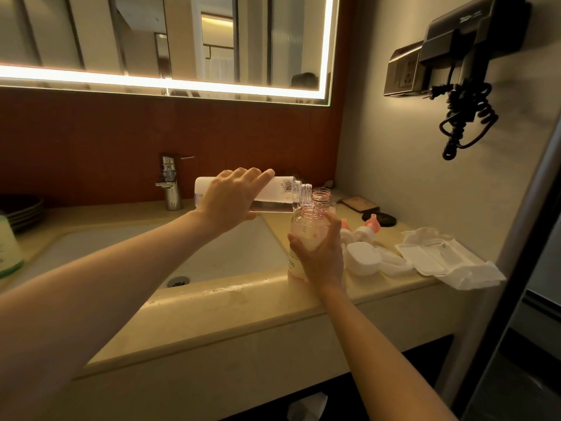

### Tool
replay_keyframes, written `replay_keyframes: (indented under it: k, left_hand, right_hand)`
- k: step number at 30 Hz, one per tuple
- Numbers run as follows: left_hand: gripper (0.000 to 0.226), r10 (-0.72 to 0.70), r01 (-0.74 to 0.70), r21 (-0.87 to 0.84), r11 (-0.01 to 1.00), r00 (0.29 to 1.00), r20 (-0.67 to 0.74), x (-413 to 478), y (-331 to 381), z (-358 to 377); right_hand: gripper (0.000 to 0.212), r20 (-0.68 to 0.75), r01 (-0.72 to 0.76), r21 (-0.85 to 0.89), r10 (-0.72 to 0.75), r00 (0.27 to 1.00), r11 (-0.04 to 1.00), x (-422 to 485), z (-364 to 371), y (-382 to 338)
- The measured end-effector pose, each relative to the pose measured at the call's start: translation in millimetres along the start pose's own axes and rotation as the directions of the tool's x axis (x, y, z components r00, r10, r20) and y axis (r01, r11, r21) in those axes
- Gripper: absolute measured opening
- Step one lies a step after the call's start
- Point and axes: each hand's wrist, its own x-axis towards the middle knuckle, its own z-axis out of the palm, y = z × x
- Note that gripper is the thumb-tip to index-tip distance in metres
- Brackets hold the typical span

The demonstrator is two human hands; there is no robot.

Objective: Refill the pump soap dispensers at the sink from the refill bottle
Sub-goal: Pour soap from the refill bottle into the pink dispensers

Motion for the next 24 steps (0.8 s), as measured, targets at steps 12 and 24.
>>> replay_keyframes:
  k: [12, 24]
  left_hand:
    - [0.088, 0.020, -0.020, 0.017, 1.000, 1.000, 0.001, 1.7, -2.7, 0.1]
    - [0.087, 0.028, -0.029, 0.021, 0.999, 1.000, 0.012, 3.5, -2.3, -0.3]
  right_hand:
    - [0.076, -0.002, -0.007, 0.011, 0.007, 1.000, 1.000, 0.5, 0.7, 0.7]
    - [0.077, 0.007, 0.006, 0.005, -0.006, 1.000, 1.000, 1.2, -0.3, 1.6]
